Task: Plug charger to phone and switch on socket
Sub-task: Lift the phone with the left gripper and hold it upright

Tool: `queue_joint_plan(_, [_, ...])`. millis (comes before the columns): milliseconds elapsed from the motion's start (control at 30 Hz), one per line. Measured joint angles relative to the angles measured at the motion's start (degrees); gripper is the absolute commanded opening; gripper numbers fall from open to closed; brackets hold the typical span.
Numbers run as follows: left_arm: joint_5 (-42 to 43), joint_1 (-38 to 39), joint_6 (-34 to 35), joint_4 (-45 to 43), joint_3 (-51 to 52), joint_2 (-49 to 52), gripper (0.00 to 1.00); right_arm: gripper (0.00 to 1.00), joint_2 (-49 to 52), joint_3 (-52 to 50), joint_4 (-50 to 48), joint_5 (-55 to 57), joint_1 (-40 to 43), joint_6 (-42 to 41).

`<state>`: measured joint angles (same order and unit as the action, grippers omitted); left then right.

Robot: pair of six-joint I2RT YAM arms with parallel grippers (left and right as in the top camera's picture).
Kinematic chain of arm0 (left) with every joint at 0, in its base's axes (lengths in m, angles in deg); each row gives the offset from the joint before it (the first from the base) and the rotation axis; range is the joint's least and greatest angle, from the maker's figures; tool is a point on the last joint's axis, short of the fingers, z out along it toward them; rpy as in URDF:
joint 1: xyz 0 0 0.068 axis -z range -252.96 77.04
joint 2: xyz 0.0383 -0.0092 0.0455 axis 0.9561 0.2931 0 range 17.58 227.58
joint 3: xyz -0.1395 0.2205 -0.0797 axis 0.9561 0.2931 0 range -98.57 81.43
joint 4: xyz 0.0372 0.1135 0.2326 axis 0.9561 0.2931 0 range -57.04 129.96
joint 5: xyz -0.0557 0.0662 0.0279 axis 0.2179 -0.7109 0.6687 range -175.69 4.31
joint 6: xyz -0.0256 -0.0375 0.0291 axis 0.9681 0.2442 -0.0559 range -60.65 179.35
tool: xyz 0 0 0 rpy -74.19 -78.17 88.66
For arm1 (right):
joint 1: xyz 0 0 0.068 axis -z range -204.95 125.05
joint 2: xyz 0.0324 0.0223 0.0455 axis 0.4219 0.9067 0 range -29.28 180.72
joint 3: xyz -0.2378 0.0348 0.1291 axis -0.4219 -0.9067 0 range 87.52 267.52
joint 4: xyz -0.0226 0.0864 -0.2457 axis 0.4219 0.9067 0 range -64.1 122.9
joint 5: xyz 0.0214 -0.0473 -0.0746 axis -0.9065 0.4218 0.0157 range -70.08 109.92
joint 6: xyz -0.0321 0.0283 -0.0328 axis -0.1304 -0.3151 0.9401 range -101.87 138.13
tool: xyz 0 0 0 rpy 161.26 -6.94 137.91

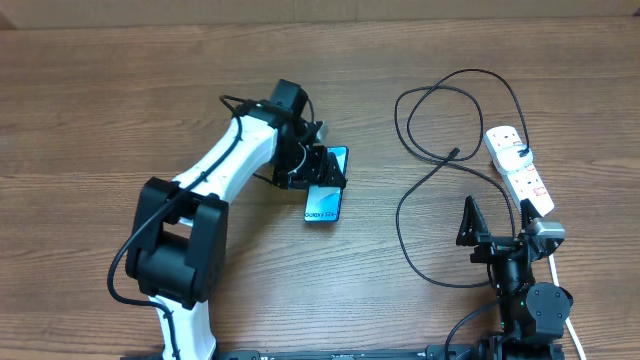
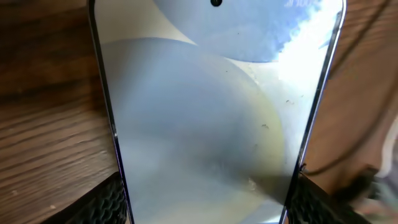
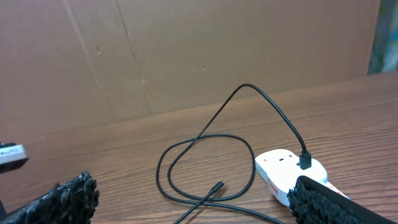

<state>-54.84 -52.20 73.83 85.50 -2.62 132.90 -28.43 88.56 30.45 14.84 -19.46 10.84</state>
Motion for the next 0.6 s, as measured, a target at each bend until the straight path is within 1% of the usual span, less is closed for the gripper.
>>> queue_joint_plan(333, [17.6, -6.4, -0.1, -1.1, 0.0, 0.0, 0.34, 1.0, 0.0, 0.0, 0.0, 0.0, 0.0, 0.0])
queue_joint_plan(600, [32.0, -9.4, 0.3, -4.7, 0.0, 0.0, 0.35, 1.0, 0.0, 0.0, 0.0, 0.0, 0.0, 0.0])
